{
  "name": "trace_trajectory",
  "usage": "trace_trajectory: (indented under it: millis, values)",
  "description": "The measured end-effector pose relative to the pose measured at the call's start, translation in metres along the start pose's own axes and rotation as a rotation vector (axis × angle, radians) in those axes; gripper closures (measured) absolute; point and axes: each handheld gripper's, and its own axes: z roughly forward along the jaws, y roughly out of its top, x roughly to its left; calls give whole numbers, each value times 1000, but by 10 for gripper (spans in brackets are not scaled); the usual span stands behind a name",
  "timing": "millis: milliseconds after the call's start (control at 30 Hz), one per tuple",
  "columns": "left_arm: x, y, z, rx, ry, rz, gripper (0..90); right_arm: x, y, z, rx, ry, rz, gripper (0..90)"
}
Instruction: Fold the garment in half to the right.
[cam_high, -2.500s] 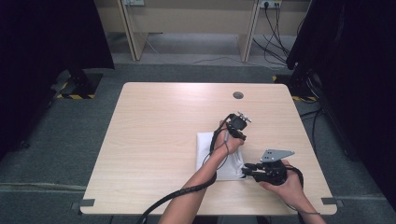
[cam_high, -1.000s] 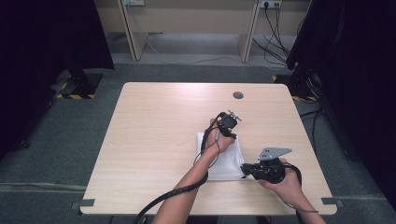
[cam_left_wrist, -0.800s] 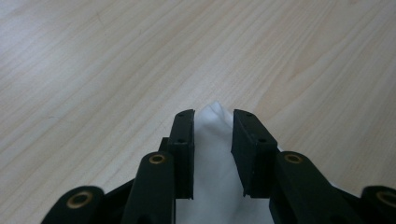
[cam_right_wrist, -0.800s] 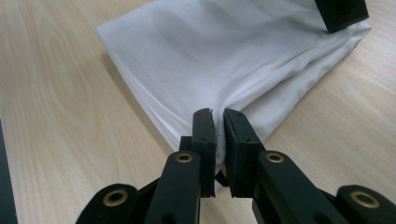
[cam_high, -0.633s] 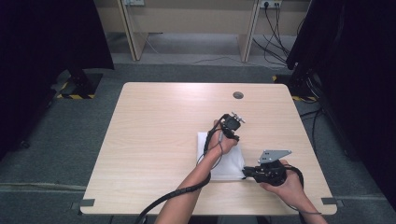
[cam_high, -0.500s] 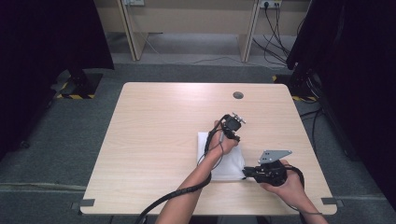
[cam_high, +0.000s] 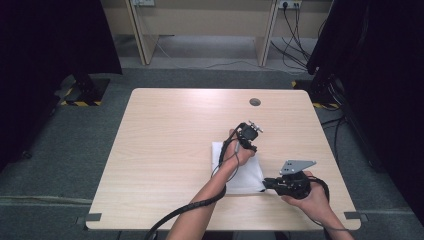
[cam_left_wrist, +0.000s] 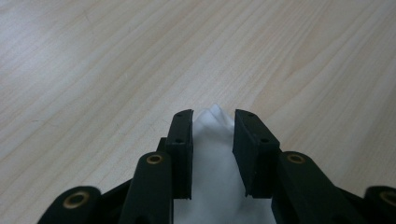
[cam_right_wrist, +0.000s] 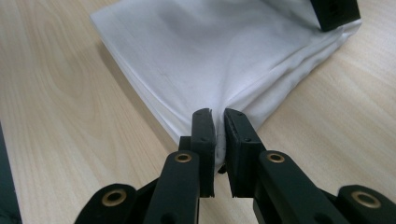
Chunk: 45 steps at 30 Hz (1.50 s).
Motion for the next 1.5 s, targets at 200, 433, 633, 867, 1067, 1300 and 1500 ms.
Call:
trace_trajectory:
  millis: [200, 433, 633, 867, 1067, 1300, 1500]
  values:
    - [1, 0, -2, -14, 8, -1, 652, 0, -3, 1, 13, 5, 13, 779]
    - [7, 2, -13, -35, 23, -10, 621, -3, -1, -3, -15, -12, 35, 708]
    - [19, -2, -28, -57, 45, -27, 613, -3, -3, 1, 7, -9, 40, 689]
    - [35, -19, -33, -21, 85, -36, 608, -2, -5, 3, 26, -6, 43, 689]
    - [41, -28, -28, -6, 100, -46, 607, -1, -4, 6, 31, -4, 48, 689]
    - [41, -30, -21, 7, 123, -32, 607, 2, -2, 13, 30, -3, 50, 687]
    - [41, -31, -24, -10, 124, -35, 591, 2, 0, 13, 29, -1, 53, 667]
